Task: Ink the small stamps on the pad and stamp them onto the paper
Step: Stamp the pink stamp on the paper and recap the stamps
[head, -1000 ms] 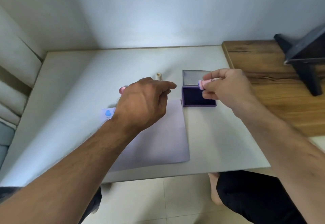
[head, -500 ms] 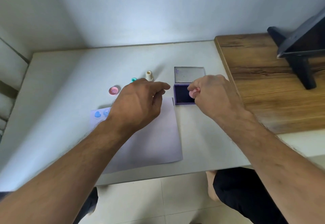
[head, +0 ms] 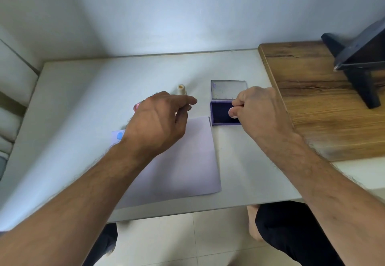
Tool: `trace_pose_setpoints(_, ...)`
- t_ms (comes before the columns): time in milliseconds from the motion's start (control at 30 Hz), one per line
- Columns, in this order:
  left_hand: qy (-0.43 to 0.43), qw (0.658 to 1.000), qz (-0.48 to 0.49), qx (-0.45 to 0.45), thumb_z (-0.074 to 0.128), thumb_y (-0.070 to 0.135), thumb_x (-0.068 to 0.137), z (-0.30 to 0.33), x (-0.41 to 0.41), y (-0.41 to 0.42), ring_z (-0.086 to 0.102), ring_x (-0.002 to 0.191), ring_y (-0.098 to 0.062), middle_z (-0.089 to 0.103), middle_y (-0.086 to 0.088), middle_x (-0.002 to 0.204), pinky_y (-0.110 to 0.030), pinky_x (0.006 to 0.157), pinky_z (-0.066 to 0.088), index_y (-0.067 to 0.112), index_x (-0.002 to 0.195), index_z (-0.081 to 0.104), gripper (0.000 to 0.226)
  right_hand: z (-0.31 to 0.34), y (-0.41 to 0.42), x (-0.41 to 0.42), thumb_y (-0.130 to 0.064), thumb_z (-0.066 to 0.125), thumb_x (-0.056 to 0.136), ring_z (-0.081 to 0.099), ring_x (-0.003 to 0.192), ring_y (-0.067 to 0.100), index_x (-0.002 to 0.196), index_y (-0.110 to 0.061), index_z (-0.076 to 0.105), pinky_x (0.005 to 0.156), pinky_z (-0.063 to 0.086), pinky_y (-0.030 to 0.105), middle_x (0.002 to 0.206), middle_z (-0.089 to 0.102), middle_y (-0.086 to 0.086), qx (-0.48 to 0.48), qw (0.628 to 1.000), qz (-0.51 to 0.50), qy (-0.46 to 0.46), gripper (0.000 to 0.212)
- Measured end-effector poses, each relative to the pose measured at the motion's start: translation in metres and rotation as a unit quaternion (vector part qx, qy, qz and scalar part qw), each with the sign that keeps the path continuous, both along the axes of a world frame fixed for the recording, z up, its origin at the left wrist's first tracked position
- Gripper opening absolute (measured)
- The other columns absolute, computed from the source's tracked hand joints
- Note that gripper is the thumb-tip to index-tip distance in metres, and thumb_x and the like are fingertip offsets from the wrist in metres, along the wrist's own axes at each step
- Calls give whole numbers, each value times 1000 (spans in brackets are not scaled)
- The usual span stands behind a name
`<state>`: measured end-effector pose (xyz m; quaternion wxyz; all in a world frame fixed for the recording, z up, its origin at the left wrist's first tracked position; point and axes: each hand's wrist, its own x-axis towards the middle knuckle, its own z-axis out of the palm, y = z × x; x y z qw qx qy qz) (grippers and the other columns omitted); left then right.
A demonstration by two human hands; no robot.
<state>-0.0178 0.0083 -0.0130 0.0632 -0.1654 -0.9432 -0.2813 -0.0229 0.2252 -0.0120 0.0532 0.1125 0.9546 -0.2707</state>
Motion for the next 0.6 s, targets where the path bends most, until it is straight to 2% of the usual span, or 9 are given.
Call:
trace_pose_setpoints(67,-5,1000,4,1,55,20,93,0,0,-2,67,78,-19,73,2,93,-40,77,56,32,114,71,29,-2,0,0,-7,64,91,62,67,11,86,-5,73,55,47,11,75,69,2,-1,1000,-2,7,11)
trace_pose_setpoints(167,-2,1000,5,2,57,19,93,2,3,-4,67,77,-20,73,1,91,-40,77,56,31,113,72,28,-1,-1,-2,-3,67,89,62,71,17,85,2,73,47,40,0,87,74,13,-1,1000,17,-1,9)
trace_pose_setpoints(200,0,1000,4,0,57,19,93,2,4,-5,67,76,-20,72,0,90,-40,76,56,30,112,73,27,0,-1,-3,-5,69,88,63,72,18,86,1,74,51,45,3,88,74,13,10,1000,19,4,9)
trace_pose_setpoints(267,7,1000,1,-5,58,17,92,3,5,-8,67,75,-20,73,-1,89,-38,75,56,29,111,73,27,0,-2,-3,-10,74,84,66,76,22,85,-3,76,65,56,22,87,73,13,29,999,14,19,8)
trace_pose_setpoints(367,11,1000,-10,-6,59,14,91,3,8,-13,68,75,-20,75,0,91,-37,75,57,26,111,74,27,2,-2,-2,-11,76,81,68,78,27,86,-3,77,72,60,37,88,73,16,37,999,12,30,10)
trace_pose_setpoints(600,5,1000,14,-1,57,15,91,4,10,-28,67,76,-20,75,0,90,-37,76,56,26,111,74,28,4,-3,-5,-13,75,83,67,88,28,100,-6,76,77,57,33,98,73,16,57,998,35,12,18)
